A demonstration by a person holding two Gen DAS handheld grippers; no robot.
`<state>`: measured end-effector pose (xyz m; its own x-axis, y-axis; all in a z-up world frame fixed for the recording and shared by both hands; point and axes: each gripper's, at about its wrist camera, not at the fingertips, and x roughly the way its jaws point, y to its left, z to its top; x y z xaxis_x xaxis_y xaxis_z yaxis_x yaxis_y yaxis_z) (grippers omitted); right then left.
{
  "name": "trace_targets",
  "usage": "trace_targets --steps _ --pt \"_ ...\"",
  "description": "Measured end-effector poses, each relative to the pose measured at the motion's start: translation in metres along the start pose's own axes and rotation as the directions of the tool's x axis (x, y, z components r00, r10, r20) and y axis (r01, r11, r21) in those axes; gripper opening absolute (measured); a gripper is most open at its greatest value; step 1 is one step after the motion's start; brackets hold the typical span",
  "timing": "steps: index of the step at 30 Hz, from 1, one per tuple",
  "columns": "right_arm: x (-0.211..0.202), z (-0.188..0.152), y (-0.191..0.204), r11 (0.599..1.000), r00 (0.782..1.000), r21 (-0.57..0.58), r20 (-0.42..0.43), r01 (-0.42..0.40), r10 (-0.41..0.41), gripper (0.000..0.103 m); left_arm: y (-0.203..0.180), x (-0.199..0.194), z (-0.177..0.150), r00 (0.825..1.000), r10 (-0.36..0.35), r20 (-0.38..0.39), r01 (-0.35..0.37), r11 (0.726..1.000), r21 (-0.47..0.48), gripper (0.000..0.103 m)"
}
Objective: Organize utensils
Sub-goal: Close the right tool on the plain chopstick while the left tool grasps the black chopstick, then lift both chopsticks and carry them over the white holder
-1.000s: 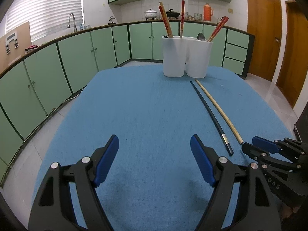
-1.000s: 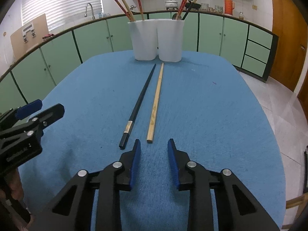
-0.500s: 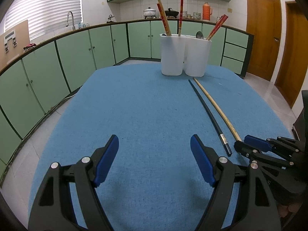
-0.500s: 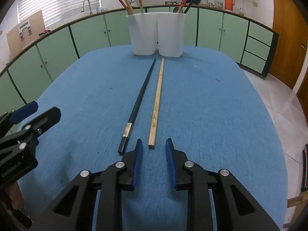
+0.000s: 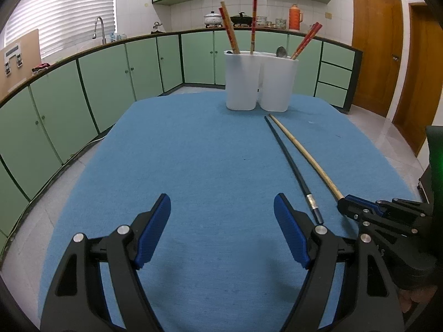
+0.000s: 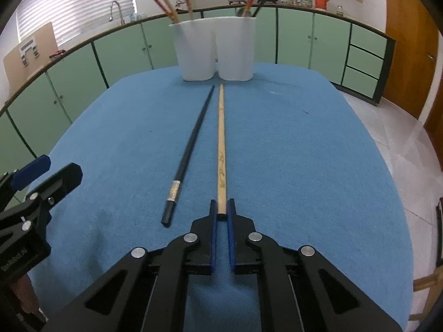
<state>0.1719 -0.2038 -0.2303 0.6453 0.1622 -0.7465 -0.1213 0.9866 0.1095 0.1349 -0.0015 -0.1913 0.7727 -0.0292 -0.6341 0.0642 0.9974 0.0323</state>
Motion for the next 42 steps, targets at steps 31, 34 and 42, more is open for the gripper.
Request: trace_targets --steps 31,34,42 --pt "-0.044 -0.020 -0.074 0.989 0.997 0.144 0.065 0.032 -0.042 0.007 -0.086 0.041 -0.015 0.984 -0.096 -0.148 0.094 0.995 -0.019 0.021" --pt "-0.046 -0.021 -0.075 0.988 0.997 0.150 0.071 0.028 -0.039 0.007 -0.090 0.042 -0.015 0.983 -0.098 -0.153 0.096 0.995 -0.023 0.009" --pt "-0.051 -0.021 -0.081 0.987 0.995 0.157 0.089 0.032 -0.046 0.007 -0.088 0.038 -0.015 0.984 -0.086 -0.157 0.083 0.996 -0.023 0.006"
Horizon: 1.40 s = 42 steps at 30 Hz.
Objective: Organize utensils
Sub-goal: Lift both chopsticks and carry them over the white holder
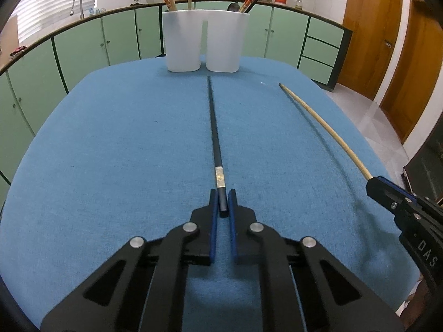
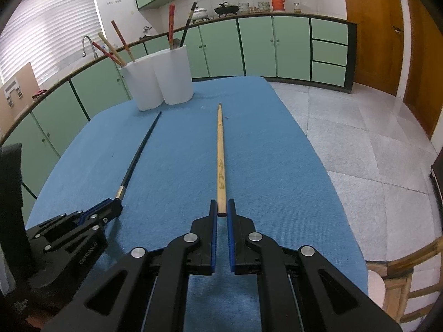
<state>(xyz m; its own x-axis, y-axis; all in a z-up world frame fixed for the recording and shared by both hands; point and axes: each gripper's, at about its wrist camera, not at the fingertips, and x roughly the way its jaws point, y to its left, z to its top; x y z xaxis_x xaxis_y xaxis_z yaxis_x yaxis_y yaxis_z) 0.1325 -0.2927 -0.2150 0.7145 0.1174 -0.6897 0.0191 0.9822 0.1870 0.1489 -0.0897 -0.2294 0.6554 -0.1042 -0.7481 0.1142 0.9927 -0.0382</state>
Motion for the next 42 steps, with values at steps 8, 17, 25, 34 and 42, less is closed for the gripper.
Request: trace_targets --steps 8,17,25,34,42 --pt "-0.011 0.008 0.005 0.998 0.999 -0.055 0.036 0.031 -0.029 0.007 0.009 -0.033 0.009 0.997 0.044 0.069 -0.048 0.996 0.070 0.006" --pt "-0.031 0.031 0.018 0.990 0.996 -0.129 0.081 0.060 -0.050 0.007 0.017 -0.083 0.034 0.981 0.045 0.191 -0.065 0.993 0.096 0.006" --pt "-0.052 0.063 0.024 0.987 0.994 -0.160 0.104 0.033 -0.016 0.007 0.029 -0.117 0.070 0.961 0.011 0.276 -0.035 0.996 0.083 0.006" --pt "-0.071 0.108 0.037 0.976 0.994 -0.217 0.093 -0.036 0.058 0.007 0.045 -0.133 0.109 0.946 -0.047 0.320 0.029 0.998 0.062 0.006" --pt "-0.076 0.148 0.047 0.964 0.990 -0.248 0.082 -0.095 0.119 0.007 0.054 -0.134 0.132 0.939 -0.080 0.335 0.068 0.997 0.047 0.006"
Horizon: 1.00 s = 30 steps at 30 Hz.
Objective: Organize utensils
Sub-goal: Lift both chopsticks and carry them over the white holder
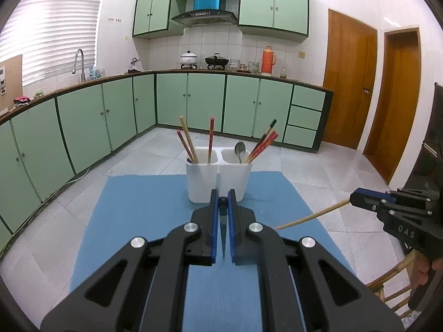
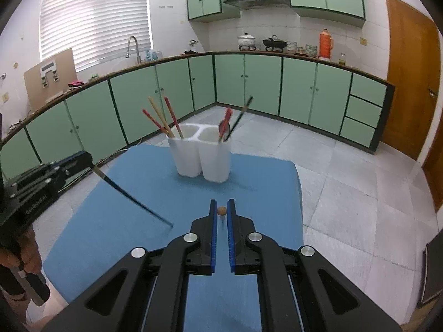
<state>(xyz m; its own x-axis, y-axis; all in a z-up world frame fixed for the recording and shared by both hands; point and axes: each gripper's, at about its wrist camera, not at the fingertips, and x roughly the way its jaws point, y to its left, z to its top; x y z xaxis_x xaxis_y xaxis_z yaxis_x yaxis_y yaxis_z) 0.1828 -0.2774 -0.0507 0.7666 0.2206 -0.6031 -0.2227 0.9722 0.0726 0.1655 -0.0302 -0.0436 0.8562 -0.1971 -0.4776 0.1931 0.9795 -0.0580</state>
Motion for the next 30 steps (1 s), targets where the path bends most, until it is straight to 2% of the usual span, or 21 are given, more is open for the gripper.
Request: trace_targets --steps 13,17,26,30 --pt "0.000 0.058 0.011 0.993 0.995 -0.074 0.026 -0.096 0.099 0.007 0.006 0.000 0.040 0.998 -0.042 0.054 0.043 0.999 -0.005 0.006" --pt "-0.004 0.079 0.015 0.992 0.993 -0.094 0.063 -0.090 0.096 0.007 0.004 0.000 0.059 0.994 -0.050 0.095 0.050 0.999 0.002 0.006" --pt "-0.009 0.130 0.020 0.990 0.984 -0.125 0.156 -0.071 0.090 0.007 -0.007 0.004 0.113 0.976 -0.050 0.212 0.049 0.999 0.011 0.006" --pt "-0.005 0.148 0.022 0.990 0.978 -0.132 0.195 -0.052 0.077 0.007 -0.017 0.011 0.138 0.958 -0.018 0.288 0.008 0.999 0.034 0.006"
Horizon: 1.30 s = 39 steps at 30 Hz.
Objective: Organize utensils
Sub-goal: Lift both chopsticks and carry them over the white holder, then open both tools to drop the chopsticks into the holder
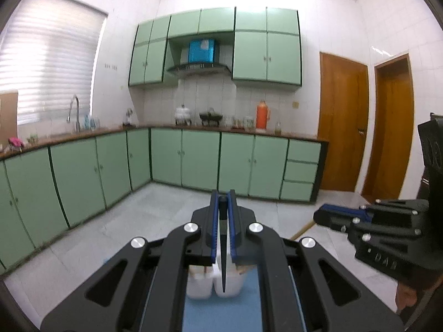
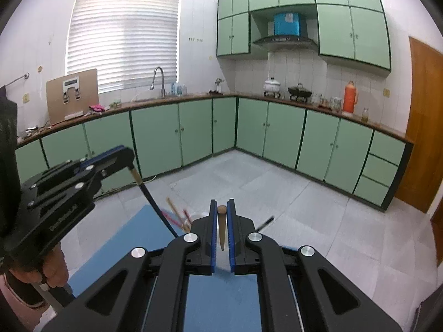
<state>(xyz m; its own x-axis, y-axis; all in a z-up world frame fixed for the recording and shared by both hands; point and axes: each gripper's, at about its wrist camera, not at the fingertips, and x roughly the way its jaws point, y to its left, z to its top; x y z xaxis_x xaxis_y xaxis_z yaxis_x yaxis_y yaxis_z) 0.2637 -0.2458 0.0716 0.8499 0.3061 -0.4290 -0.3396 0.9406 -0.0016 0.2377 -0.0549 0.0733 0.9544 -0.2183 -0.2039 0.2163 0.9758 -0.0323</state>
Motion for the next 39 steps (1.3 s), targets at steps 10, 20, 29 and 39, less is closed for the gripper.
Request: trace_targets --steps 10,20,29,39 --pt "0.059 0.010 -0.011 1.000 1.000 0.015 -0.025 0.008 -0.008 0.007 -0.009 0.057 0.006 0.997 0.068 0.040 -0.070 0.996 0.048 0.006" --pt "0.117 -0.016 -0.020 0.999 0.992 0.052 -0.124 0.011 -0.004 0.007 0.027 0.117 -0.036 0.988 0.096 -0.119 -0.097 0.995 0.001 0.006" --pt "0.122 -0.020 -0.016 0.998 0.991 0.061 -0.130 0.008 0.000 0.010 0.045 0.112 -0.041 0.986 0.097 -0.134 -0.101 0.995 -0.022 0.012" --pt "0.079 -0.023 -0.023 0.995 0.996 0.077 -0.055 0.071 -0.066 0.037 0.050 0.066 -0.026 0.993 0.106 -0.055 -0.109 0.993 -0.049 0.046"
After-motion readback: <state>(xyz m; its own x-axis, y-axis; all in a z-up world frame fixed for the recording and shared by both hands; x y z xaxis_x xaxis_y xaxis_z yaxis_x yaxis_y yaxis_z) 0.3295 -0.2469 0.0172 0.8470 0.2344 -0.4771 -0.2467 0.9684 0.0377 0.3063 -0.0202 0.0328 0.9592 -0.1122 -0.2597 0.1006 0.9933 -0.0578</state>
